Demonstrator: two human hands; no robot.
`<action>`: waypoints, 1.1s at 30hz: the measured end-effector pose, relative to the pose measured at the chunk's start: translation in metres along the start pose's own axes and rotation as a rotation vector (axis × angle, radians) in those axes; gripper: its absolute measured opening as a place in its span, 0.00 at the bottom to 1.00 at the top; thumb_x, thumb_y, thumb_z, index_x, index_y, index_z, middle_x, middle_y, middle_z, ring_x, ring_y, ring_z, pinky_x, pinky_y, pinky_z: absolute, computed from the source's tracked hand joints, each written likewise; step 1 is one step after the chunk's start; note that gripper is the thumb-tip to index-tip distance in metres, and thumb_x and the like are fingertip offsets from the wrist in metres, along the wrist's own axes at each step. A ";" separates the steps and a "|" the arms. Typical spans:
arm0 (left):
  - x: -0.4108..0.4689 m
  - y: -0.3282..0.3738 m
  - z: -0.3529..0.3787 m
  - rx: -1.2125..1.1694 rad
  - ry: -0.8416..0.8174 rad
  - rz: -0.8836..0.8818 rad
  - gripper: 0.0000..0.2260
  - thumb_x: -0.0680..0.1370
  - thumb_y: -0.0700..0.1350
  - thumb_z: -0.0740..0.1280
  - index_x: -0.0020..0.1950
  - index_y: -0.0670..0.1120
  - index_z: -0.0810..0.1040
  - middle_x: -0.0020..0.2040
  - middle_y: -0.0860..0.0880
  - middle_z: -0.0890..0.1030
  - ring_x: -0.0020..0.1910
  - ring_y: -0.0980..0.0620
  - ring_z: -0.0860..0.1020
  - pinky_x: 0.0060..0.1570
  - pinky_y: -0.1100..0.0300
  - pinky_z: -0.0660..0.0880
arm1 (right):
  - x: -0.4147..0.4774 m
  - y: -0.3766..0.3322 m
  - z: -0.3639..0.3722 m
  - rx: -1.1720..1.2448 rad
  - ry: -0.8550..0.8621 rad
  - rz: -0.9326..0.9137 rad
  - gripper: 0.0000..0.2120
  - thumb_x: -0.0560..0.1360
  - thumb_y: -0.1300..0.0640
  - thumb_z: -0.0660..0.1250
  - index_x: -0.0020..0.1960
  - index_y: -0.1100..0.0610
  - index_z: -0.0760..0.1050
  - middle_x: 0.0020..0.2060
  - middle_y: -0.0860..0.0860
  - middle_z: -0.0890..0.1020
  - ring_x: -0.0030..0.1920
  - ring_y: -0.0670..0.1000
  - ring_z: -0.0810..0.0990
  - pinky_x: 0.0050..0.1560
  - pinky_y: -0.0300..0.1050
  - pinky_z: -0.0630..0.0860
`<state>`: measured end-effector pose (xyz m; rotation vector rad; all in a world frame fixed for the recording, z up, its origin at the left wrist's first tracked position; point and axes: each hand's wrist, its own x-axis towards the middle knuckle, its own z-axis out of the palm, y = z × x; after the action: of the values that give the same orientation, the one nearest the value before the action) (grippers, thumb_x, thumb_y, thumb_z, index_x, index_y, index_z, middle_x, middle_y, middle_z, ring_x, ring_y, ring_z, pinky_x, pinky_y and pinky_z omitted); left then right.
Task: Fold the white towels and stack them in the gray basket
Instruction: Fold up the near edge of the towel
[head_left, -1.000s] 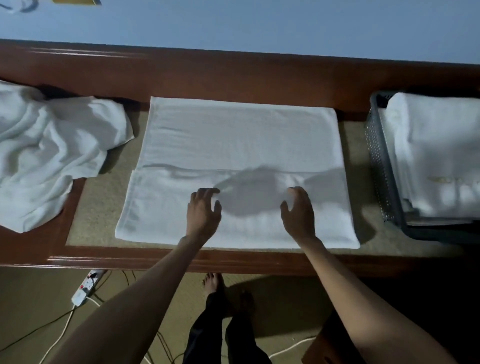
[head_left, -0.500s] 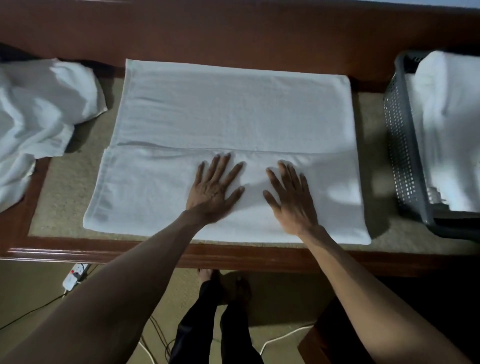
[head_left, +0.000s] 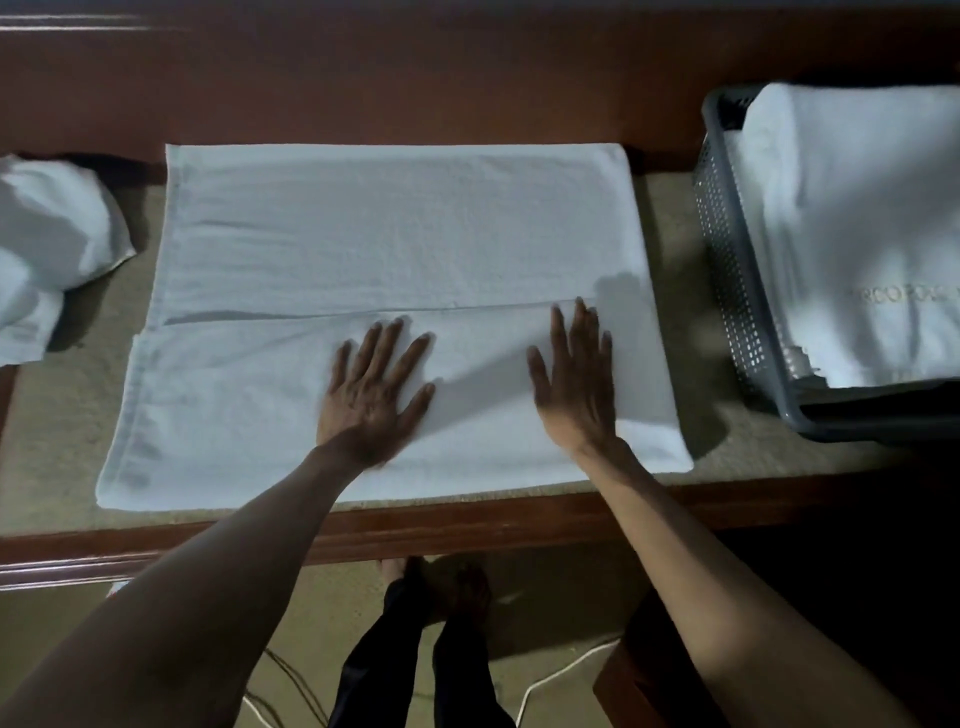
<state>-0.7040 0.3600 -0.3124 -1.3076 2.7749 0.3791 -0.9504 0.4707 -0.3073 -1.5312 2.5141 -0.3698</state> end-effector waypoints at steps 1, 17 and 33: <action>0.000 0.000 -0.001 0.005 0.002 0.006 0.28 0.85 0.65 0.47 0.83 0.63 0.41 0.84 0.55 0.39 0.82 0.53 0.37 0.81 0.43 0.45 | -0.011 -0.012 0.004 0.019 -0.038 -0.120 0.31 0.86 0.40 0.44 0.83 0.55 0.49 0.82 0.57 0.46 0.82 0.57 0.44 0.81 0.57 0.43; 0.000 0.004 0.002 0.018 0.018 0.004 0.28 0.84 0.66 0.44 0.83 0.62 0.44 0.85 0.54 0.42 0.83 0.52 0.40 0.81 0.42 0.46 | -0.019 0.092 -0.024 -0.093 -0.020 0.141 0.35 0.84 0.37 0.40 0.83 0.56 0.46 0.82 0.59 0.46 0.82 0.58 0.44 0.81 0.57 0.42; -0.008 -0.053 -0.003 0.001 -0.003 0.138 0.29 0.86 0.63 0.49 0.84 0.60 0.43 0.84 0.54 0.41 0.83 0.52 0.41 0.80 0.42 0.44 | 0.003 -0.086 0.054 0.083 0.040 -0.060 0.30 0.85 0.42 0.52 0.82 0.57 0.56 0.81 0.56 0.58 0.82 0.56 0.52 0.80 0.58 0.51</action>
<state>-0.6582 0.3328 -0.3185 -1.1174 2.8714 0.3856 -0.8639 0.4238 -0.3328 -1.5862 2.4531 -0.5111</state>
